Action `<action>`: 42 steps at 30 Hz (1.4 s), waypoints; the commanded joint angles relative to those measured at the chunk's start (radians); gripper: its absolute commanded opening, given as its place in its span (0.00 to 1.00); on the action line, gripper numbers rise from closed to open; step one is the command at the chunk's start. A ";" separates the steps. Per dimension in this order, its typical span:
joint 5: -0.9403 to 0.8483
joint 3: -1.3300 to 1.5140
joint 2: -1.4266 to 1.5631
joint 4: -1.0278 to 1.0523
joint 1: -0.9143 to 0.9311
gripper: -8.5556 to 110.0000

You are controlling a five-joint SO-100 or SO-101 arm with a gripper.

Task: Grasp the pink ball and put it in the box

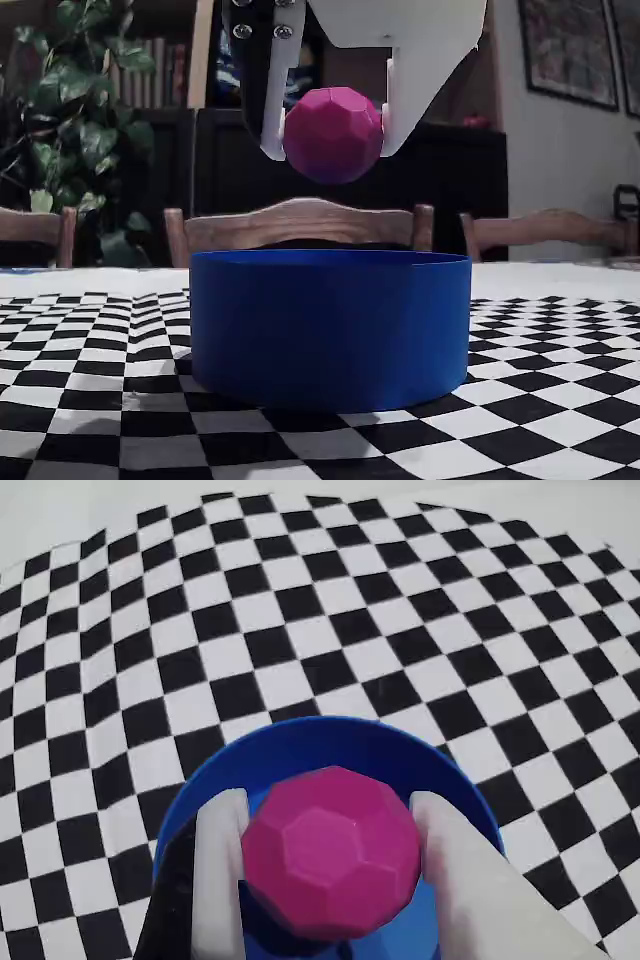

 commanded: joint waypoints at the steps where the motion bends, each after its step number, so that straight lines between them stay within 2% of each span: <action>1: -0.008 -0.051 -0.006 -0.020 0.005 0.07; 42: -0.008 -0.109 -0.117 -0.023 0.017 0.07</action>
